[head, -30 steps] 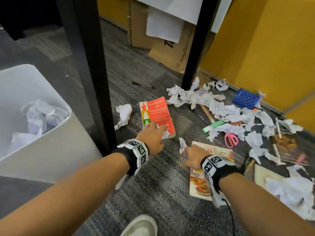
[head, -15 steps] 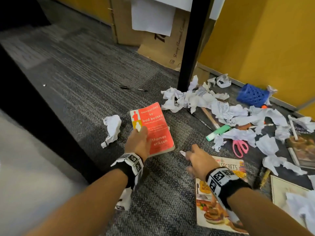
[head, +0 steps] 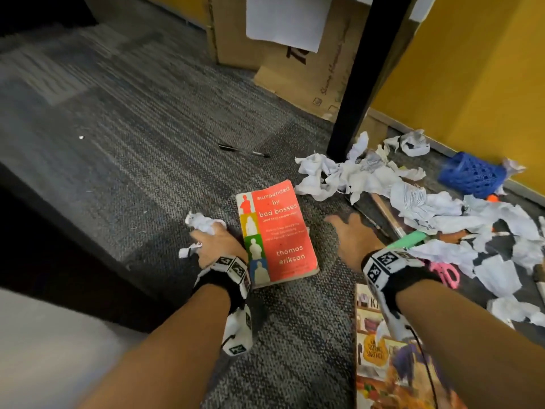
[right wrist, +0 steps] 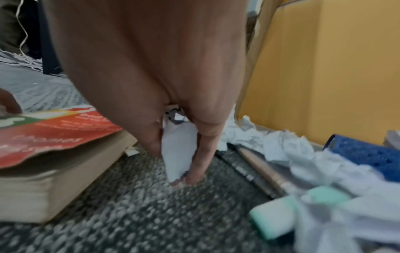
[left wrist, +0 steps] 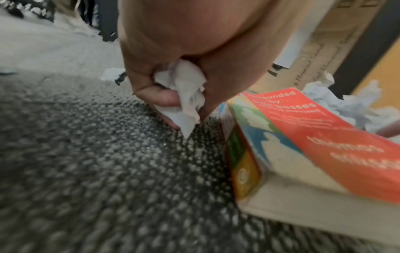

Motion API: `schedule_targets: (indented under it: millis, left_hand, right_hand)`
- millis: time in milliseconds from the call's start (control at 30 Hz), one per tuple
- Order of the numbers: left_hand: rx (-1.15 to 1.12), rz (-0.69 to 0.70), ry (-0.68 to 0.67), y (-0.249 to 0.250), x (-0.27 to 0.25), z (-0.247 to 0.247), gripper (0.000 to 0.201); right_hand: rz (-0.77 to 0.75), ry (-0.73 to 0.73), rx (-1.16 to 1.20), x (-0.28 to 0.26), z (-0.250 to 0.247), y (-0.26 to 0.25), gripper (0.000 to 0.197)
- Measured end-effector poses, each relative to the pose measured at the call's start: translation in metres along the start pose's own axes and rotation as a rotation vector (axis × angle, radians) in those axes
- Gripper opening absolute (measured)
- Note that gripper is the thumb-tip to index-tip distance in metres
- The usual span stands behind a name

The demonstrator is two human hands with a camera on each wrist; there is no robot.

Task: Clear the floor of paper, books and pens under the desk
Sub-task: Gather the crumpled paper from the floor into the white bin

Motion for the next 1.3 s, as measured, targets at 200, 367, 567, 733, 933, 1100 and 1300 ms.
schedule_targets:
  millis: [200,367,567,733,933,1100,1300]
  left_hand:
    - [0.053,0.076,-0.028,-0.016,0.004,0.007,0.042]
    - [0.115,0.066,0.003,-0.014,0.009,0.009,0.045]
    - [0.151,0.06,-0.007,-0.012,0.009,0.008,0.051]
    - [0.003,0.103,0.022,-0.002,-0.003,-0.009,0.035]
    - [-0.031,0.303,0.114,0.036,-0.051,-0.035,0.042]
    - [-0.039,0.719,-0.059,0.087,-0.095,-0.027,0.028]
    - [0.241,1.02,-0.336,0.146,-0.15,0.03,0.036]
  right_hand:
    - [-0.034,0.076,0.106,0.028,0.026,-0.023,0.049]
    - [-0.069,0.202,0.058,0.038,0.026,-0.026,0.031]
    - [-0.141,0.222,0.108,0.028,0.024,-0.011,0.008]
    - [-0.031,0.208,0.212,-0.002,0.0,0.024,0.018]
    - [0.05,0.045,0.176,-0.044,-0.013,0.06,0.021]
    - [0.135,0.054,0.278,-0.083,-0.02,0.095,0.022]
    - [0.22,0.126,0.137,-0.108,-0.011,0.15,0.003]
Point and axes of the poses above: each hand's wrist, its own x-axis towards the middle knuckle, its own z-axis out of the palm, y = z × x, the point moved 2 cm from there along x, towards the middle knuckle, and after that the axes turned 4 degrees about -y, right-handed, at the moved point
